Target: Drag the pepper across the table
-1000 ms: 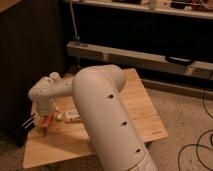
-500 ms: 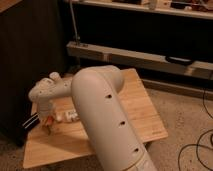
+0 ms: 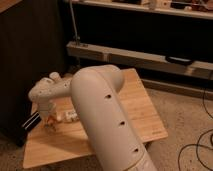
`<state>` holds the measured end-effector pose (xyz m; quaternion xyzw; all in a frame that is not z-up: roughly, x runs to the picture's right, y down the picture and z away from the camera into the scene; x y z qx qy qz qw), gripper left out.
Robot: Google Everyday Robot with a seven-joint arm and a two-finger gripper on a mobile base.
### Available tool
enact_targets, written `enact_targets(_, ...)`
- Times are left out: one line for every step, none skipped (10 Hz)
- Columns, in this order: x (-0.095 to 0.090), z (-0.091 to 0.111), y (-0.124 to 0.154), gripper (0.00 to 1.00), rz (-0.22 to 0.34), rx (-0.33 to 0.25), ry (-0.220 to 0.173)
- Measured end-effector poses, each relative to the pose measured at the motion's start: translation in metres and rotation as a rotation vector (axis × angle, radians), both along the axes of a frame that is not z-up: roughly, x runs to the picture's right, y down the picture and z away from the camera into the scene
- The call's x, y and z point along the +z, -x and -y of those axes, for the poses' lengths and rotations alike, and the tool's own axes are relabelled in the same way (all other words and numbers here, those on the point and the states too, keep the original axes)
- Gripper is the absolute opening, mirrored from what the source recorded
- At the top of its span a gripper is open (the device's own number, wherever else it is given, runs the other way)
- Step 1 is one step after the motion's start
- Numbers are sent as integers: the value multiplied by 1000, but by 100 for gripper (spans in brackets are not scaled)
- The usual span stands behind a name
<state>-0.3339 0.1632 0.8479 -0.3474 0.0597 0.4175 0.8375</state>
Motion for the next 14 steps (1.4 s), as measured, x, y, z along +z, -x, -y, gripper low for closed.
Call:
enact_targets(1,2,-8,0,-8,4,-1)
enact_targets(2,4,-17,0,-15,7,0)
enact_targets(3,5,-26,0,-18,9,4)
enact_targets(5,5,-30,0,-19,10,7)
enact_targets(6,5,-33,0,-22,11,10)
enact_targets(7,5,-36,0,-23,14,13)
enact_targets(8,6,-39,0,-26,14,15)
enact_targets(9,7,-43,0,-30,15,18)
enact_targets(10,8,-48,0,-36,15,21)
enact_targets(13,9,-54,0,-42,18,25)
enact_targets(14,9,-57,0,-46,20,28)
enact_targets(15,10,-61,0,-50,22,30)
enact_targets(17,11,-65,0,-55,26,33)
enact_targets(18,13,-70,0,-60,32,34)
